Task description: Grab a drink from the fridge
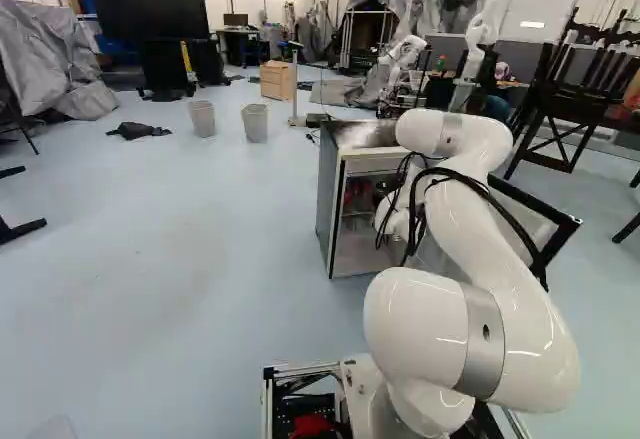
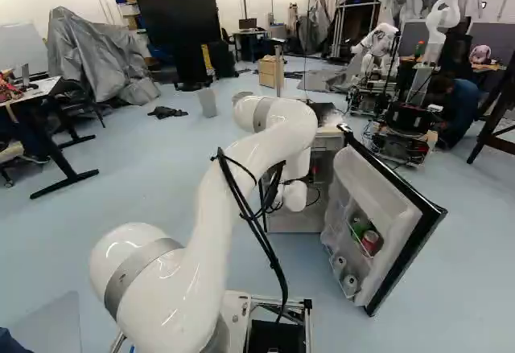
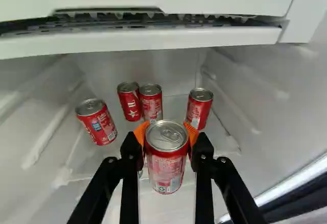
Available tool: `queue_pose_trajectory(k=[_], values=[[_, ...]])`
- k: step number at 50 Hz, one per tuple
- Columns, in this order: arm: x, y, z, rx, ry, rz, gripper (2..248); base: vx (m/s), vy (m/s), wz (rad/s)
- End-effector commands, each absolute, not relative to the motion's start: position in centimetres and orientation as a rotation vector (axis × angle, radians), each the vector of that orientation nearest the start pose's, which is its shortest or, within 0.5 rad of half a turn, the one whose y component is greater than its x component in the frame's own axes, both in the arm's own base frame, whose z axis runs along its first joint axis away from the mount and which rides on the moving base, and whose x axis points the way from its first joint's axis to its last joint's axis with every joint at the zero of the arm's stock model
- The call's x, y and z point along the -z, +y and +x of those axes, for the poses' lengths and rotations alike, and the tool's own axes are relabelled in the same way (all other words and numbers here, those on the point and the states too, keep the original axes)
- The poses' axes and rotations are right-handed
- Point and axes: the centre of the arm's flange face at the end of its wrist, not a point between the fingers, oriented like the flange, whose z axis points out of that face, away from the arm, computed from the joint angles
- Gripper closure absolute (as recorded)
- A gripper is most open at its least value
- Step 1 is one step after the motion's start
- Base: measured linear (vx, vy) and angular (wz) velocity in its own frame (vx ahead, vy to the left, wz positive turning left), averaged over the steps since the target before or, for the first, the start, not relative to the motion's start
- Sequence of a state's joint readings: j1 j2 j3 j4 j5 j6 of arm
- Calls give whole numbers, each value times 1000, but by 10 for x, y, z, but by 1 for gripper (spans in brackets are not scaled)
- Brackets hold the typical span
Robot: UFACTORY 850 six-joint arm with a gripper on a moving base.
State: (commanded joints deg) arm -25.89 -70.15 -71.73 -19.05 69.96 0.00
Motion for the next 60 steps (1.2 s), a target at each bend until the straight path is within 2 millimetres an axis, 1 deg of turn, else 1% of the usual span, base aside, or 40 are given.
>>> queue_pose_trajectory(k=[17,60], values=[[-79,-230,528,1828,168,-2634,150,0,0,0],[-157,-190,445,1739,192,-2670,150,0,0,0]])
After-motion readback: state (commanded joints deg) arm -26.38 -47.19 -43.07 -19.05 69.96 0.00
